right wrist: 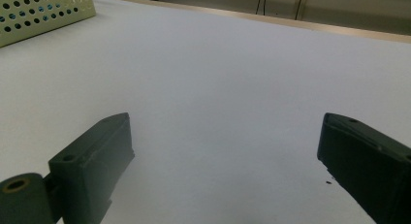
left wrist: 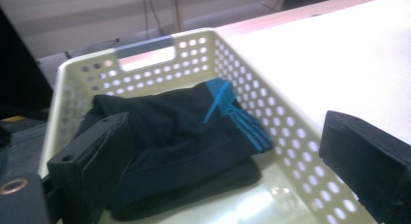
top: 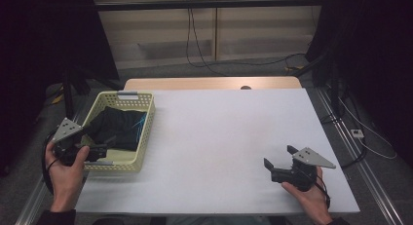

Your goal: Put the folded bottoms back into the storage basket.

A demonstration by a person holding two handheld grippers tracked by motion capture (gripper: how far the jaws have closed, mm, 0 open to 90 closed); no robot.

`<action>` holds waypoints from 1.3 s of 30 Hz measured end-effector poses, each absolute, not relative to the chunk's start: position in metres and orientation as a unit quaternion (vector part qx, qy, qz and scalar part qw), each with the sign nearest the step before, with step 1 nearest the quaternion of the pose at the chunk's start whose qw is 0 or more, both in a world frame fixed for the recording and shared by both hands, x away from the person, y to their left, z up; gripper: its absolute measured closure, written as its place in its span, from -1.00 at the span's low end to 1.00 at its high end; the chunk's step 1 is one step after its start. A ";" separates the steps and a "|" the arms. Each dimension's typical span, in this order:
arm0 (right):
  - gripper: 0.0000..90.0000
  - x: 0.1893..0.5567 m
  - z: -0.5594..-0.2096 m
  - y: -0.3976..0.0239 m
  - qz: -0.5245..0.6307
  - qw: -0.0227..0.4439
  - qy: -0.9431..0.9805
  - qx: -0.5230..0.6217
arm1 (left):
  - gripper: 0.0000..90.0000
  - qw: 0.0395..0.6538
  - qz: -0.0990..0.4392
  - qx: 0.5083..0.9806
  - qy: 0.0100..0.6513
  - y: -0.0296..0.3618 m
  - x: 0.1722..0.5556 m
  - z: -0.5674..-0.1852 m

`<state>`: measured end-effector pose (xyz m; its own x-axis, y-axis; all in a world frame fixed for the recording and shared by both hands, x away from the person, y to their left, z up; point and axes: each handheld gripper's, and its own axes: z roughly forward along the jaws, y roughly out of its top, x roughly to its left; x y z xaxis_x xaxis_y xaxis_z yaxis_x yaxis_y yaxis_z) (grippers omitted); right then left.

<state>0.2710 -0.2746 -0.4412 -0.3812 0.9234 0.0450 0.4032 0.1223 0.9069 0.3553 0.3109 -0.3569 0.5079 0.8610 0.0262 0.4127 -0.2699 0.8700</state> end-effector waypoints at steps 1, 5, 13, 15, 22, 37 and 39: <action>-0.88 0.271 -0.441 -0.275 0.458 0.284 0.694 0.478 | -0.88 0.432 0.258 0.756 0.419 0.309 0.355 -0.357; -0.88 0.271 -0.441 -0.275 0.458 0.285 0.695 0.476 | -0.88 0.430 0.256 0.760 0.414 0.300 0.353 -0.356; -0.88 0.271 -0.441 -0.274 0.458 0.285 0.695 0.475 | -0.88 0.447 0.259 0.761 0.391 0.284 0.347 -0.351; -0.88 0.271 -0.441 -0.274 0.458 0.285 0.695 0.475 | -0.88 0.453 0.258 0.760 0.388 0.280 0.347 -0.350; -0.88 0.271 -0.441 -0.274 0.459 0.284 0.695 0.475 | -0.88 0.458 0.238 0.770 0.375 0.258 0.353 -0.354; -0.88 0.271 -0.441 -0.274 0.460 0.283 0.695 0.474 | -0.88 0.476 0.208 0.783 0.343 0.218 0.354 -0.359; -0.88 0.271 -0.441 -0.274 0.460 0.283 0.695 0.474 | -0.88 0.475 0.203 0.786 0.339 0.213 0.354 -0.361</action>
